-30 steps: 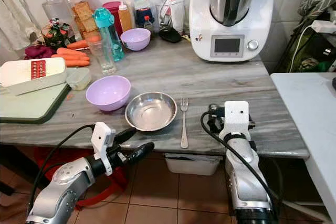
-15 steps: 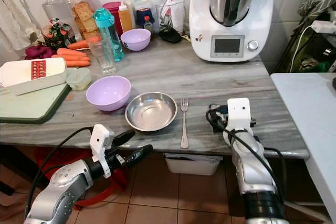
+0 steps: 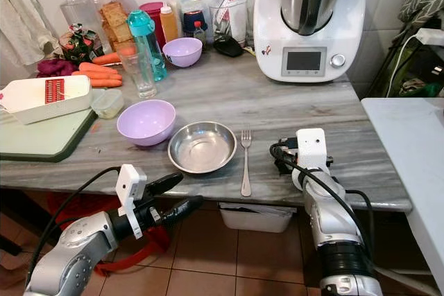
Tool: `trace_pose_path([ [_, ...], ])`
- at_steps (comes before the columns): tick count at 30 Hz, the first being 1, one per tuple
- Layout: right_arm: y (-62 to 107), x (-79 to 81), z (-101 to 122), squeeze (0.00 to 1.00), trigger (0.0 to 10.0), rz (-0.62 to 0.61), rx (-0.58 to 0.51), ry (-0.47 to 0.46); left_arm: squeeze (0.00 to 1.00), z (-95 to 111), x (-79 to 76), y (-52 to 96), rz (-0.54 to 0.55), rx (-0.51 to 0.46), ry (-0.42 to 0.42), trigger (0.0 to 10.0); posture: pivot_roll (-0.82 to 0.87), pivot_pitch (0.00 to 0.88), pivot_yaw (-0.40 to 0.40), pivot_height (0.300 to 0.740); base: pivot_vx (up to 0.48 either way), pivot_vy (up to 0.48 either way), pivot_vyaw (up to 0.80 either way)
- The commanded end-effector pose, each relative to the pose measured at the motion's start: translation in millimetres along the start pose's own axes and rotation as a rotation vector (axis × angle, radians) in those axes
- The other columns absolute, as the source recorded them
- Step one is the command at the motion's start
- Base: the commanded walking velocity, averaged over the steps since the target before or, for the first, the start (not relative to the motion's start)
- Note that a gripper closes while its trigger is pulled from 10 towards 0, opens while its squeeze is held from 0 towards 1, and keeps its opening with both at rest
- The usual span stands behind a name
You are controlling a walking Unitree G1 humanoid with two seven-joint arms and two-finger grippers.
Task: Setting the table
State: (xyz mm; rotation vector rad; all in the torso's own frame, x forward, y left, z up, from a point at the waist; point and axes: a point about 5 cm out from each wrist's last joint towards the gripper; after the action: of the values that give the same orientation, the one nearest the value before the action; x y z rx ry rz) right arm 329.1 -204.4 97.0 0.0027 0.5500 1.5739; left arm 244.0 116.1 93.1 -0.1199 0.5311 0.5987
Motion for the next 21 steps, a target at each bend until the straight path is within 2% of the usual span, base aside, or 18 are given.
trace_pose_path([
  [1, -3.7, -0.7, 8, 0.00, 10.0, 0.010, -0.023, -0.007, 0.00, 6, -2.2, 0.9, -0.010, -0.001, -0.017, 10.0, 0.00, 0.000, 0.106, 0.740, 0.000, 0.000, 0.00],
  [11, -11.5, -2.0, 6, 0.00, 10.0, 0.029, -0.007, -0.030, 0.00, 6, -3.1, 1.0, -0.005, 0.002, -0.014, 10.0, 0.01, 0.000, 0.105, 0.740, 0.000, 0.000, 0.00],
  [12, -12.4, -1.9, 5, 0.00, 3.2, 0.030, -0.006, -0.037, 0.00, 6, -3.2, 1.1, -0.003, 0.003, -0.013, 10.0, 0.01, 0.000, 0.105, 0.740, 0.000, 0.000, 0.00],
  [13, -13.0, -1.7, 5, 0.00, 3.2, 0.030, -0.005, -0.042, 0.00, 6, -3.2, 1.2, -0.002, 0.003, -0.013, 10.0, 0.01, 0.000, 0.105, 0.740, 0.000, 0.000, 0.00],
  [14, -14.1, -1.5, 4, 0.00, 0.6, 0.031, -0.001, -0.050, 0.00, 6, -3.7, 1.1, -0.001, 0.003, -0.012, 10.0, 0.01, 0.000, 0.105, 0.740, 0.000, 0.000, 0.00],
  [15, -14.5, -1.5, 4, 0.00, 0.0, 0.032, 0.001, -0.053, 0.00, 6, -3.9, 1.0, -0.001, 0.003, -0.011, 10.0, 0.01, 0.000, 0.104, 0.740, 0.000, 0.000, 0.00],
  [21, -17.2, -0.3, -1, 0.00, 0.0, 0.034, 0.011, -0.060, 0.00, 7, -4.0, 1.1, 0.001, 0.004, -0.013, 10.0, 0.02, 0.000, 0.103, 0.740, 0.000, 0.000, 0.00],
])
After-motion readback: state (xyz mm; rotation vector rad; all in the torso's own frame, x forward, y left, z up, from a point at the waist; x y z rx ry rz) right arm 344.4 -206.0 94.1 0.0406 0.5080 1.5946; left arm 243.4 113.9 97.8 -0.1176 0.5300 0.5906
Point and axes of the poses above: a point about 5 cm out from each wrist's last joint towards the gripper, its own y axis pointing back from the gripper into the wrist, its own z axis along the axis of the wrist's last joint, x = y × z, and after that the axes turned 14 degrees about y, right-handed
